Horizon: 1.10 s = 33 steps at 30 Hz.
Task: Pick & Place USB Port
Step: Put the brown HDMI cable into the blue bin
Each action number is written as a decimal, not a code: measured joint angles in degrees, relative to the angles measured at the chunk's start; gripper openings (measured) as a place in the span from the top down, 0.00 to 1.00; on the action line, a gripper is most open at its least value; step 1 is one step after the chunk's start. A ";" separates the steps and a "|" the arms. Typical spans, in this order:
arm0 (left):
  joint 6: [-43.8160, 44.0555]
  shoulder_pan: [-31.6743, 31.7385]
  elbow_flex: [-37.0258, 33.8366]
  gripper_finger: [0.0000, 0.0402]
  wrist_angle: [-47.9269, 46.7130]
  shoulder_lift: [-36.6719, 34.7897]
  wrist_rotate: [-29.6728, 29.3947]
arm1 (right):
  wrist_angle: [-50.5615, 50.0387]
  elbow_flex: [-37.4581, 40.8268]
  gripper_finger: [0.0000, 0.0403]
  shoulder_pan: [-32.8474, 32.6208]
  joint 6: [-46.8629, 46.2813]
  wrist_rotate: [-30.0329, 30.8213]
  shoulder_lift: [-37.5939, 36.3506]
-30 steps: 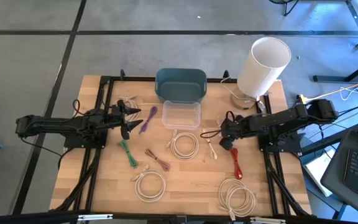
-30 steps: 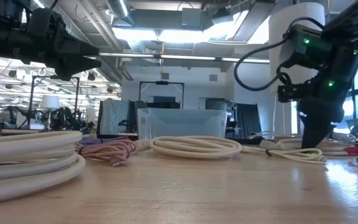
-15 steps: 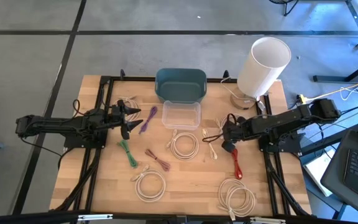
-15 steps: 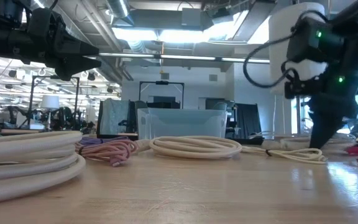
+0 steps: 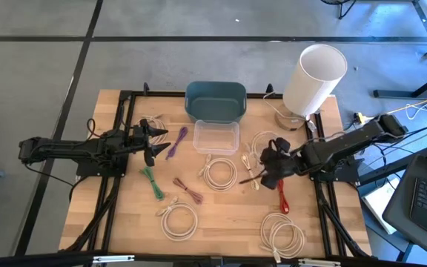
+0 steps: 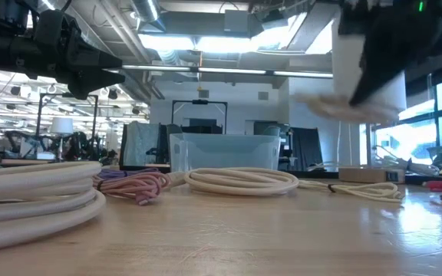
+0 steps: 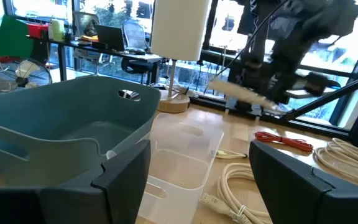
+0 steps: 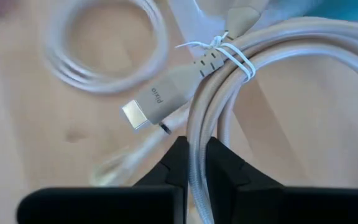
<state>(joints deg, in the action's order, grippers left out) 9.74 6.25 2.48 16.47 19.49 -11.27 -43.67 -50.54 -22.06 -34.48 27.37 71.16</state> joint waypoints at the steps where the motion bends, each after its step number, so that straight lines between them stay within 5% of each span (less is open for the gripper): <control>1: 0.00 0.01 0.00 0.34 0.00 0.01 0.01 | 0.52 -1.38 0.93 -0.87 1.67 1.40 0.00; 7: 0.00 0.00 0.00 0.34 0.00 0.00 0.01 | 16.87 -4.00 0.93 0.27 21.05 5.30 0.00; 13: 0.00 -0.01 0.00 0.34 0.00 0.02 0.01 | 31.60 -4.05 0.93 10.12 37.74 -3.01 0.57; 22: 0.00 -0.01 0.00 0.34 0.00 0.01 0.01 | 44.91 -4.38 0.93 24.94 41.19 -18.26 4.29; 29: 0.00 -0.01 0.00 0.34 0.00 0.00 0.12 | 37.99 -18.18 0.93 27.98 47.70 -19.38 17.13; 33: 0.02 -0.01 0.00 0.34 0.00 0.00 0.40 | 26.67 -30.47 0.93 29.35 52.38 -11.45 25.72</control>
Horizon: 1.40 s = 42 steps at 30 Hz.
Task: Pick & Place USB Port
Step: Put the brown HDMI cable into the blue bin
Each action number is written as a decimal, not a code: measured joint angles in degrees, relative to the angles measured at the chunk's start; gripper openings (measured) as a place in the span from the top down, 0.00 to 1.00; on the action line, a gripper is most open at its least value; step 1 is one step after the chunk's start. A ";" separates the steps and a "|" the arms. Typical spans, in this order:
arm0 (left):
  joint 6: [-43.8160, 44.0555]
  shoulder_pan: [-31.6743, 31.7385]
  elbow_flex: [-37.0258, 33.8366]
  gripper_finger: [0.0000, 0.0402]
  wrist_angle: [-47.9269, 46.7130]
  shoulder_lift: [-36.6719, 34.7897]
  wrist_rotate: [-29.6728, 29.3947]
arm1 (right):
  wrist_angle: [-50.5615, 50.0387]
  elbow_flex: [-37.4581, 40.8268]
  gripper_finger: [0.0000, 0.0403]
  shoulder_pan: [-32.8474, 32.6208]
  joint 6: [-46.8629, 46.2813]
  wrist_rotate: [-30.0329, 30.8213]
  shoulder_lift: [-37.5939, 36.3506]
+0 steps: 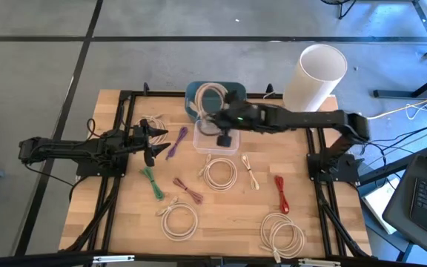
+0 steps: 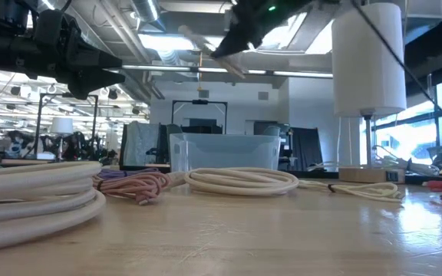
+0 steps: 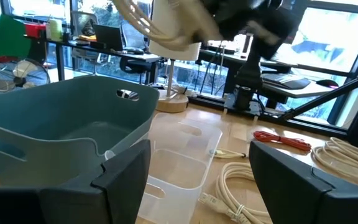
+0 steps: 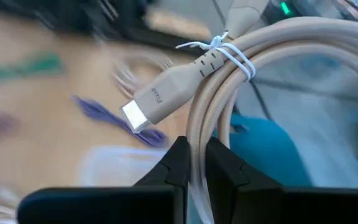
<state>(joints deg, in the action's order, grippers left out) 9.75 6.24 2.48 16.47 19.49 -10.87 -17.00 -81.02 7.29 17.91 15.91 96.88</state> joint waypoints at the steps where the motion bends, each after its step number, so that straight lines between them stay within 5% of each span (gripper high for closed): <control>1: -0.02 0.00 0.00 0.34 0.00 0.00 0.00 | -3.41 -2.68 0.93 0.53 0.55 2.07 2.02; 6: -0.02 0.00 0.00 0.34 0.00 0.00 0.00 | -12.36 -10.42 0.93 3.39 0.60 4.23 9.46; 15: -0.02 0.00 0.00 0.34 0.00 0.00 0.02 | -10.74 -12.98 0.93 9.76 5.06 5.92 17.33; 30: -0.02 0.00 0.00 0.34 0.00 0.00 -1.14 | -9.38 -12.86 0.93 13.57 2.10 1.47 18.82; 42: 0.00 0.02 0.00 0.34 0.91 0.01 -6.08 | -2.17 -4.80 0.93 14.53 2.45 0.29 18.84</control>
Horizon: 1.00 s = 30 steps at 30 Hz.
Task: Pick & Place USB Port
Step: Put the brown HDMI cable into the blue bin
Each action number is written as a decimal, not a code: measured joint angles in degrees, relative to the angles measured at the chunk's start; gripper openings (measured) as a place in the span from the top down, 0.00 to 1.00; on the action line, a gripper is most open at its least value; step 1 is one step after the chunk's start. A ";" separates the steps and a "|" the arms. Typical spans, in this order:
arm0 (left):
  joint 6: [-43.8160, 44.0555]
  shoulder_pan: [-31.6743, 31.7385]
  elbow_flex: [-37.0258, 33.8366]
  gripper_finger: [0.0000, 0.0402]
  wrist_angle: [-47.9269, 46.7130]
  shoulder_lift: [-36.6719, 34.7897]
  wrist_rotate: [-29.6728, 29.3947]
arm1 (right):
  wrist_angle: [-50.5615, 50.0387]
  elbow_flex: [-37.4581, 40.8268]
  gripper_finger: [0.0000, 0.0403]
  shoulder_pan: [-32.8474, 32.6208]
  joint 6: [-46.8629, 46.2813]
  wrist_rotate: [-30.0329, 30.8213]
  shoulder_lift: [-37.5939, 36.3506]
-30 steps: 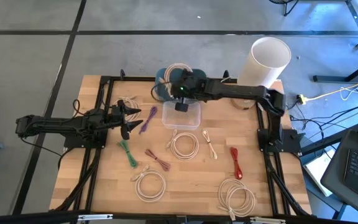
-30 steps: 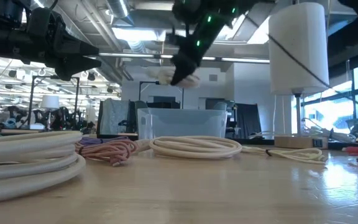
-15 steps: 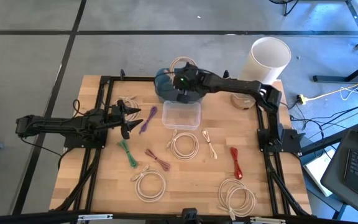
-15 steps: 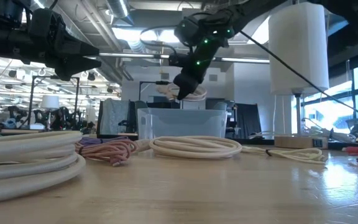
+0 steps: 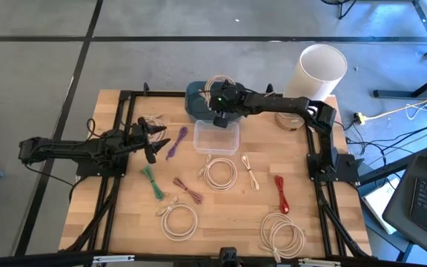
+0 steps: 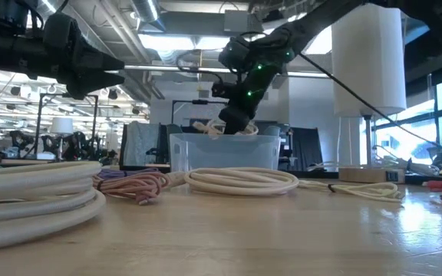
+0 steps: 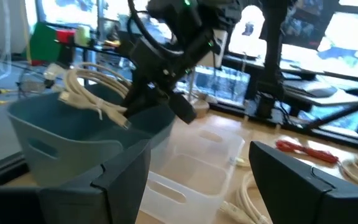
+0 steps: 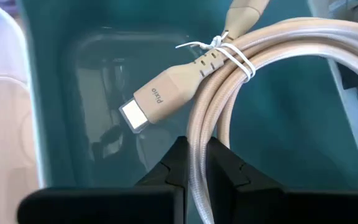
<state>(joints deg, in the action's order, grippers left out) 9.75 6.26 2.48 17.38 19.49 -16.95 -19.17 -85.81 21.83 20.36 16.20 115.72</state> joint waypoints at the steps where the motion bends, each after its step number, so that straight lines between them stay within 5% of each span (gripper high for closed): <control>1: -0.02 0.00 0.00 0.34 0.65 0.01 -0.58 | 1.13 0.46 0.93 0.14 -0.34 -0.67 -0.04; 10: -2.50 0.00 0.00 0.34 8.07 0.01 -8.87 | 4.55 3.68 0.93 0.41 -3.66 -5.77 -0.03; 30: -3.33 0.00 0.02 0.34 8.16 -0.01 -8.98 | 6.27 3.64 0.93 1.09 -11.01 -10.29 3.88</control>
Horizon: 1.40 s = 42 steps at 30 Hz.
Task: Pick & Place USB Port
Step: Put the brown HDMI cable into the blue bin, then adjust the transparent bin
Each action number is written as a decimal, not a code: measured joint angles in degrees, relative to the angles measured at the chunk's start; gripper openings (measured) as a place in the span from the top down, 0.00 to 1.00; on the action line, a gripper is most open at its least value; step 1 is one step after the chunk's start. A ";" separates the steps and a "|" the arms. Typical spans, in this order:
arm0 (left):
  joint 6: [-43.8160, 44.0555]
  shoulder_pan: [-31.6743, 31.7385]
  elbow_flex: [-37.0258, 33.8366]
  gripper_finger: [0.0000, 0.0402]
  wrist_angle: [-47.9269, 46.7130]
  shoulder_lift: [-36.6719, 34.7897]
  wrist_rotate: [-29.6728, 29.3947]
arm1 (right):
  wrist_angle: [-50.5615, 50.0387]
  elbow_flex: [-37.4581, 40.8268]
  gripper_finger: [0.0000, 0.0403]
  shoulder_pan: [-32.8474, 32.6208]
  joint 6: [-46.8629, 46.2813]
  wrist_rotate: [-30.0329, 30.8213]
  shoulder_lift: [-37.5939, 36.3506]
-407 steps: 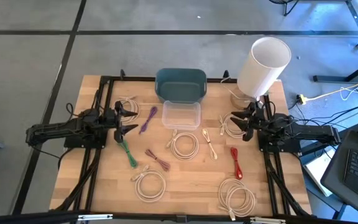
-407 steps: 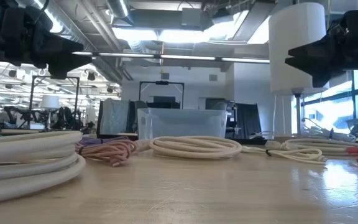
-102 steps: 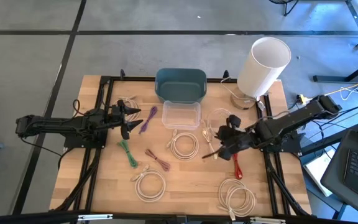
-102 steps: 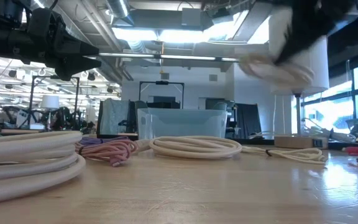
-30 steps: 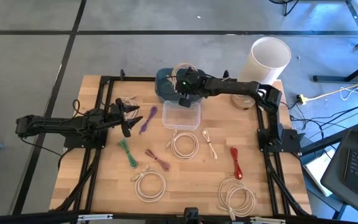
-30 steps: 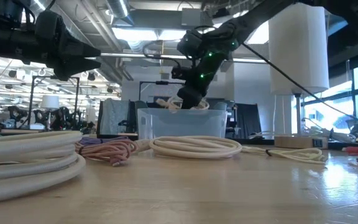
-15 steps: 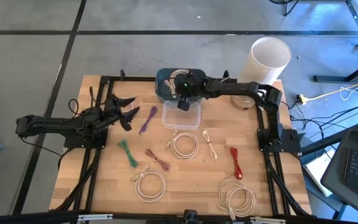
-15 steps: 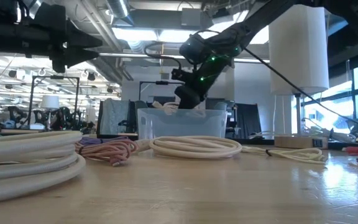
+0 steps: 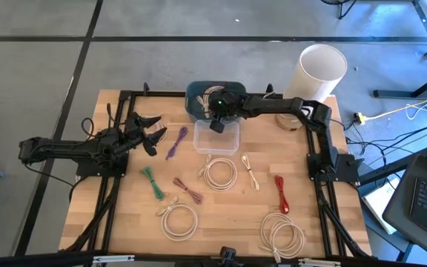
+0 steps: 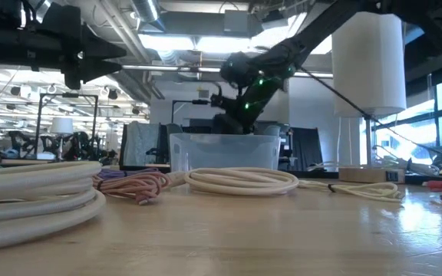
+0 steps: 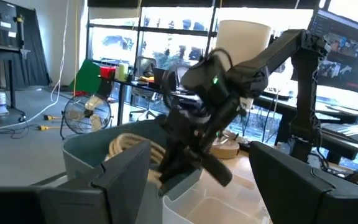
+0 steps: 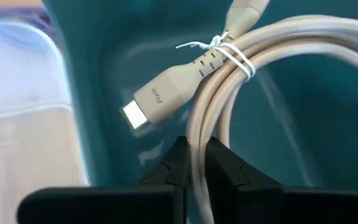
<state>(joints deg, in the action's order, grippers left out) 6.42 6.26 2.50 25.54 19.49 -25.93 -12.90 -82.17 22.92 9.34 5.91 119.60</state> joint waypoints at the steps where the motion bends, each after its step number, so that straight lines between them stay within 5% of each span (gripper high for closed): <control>1: -0.05 0.00 0.00 0.34 0.01 0.00 0.00 | 0.04 0.00 0.93 0.00 0.06 -0.15 0.74; 15: -0.16 0.00 0.00 0.34 0.00 0.00 0.02 | 0.95 -1.32 0.92 0.37 0.27 0.20 3.53; 35: -0.16 0.00 0.00 0.34 0.00 0.02 0.06 | 2.60 -1.52 0.75 -1.29 3.13 0.25 2.34; 42: -0.16 0.00 0.00 0.34 -0.04 0.02 0.10 | 3.03 -1.55 0.74 -3.67 7.58 7.54 -1.52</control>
<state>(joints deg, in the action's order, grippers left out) 6.26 6.26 2.50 25.50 19.50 -25.83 -9.87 -83.72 19.24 16.92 13.45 118.08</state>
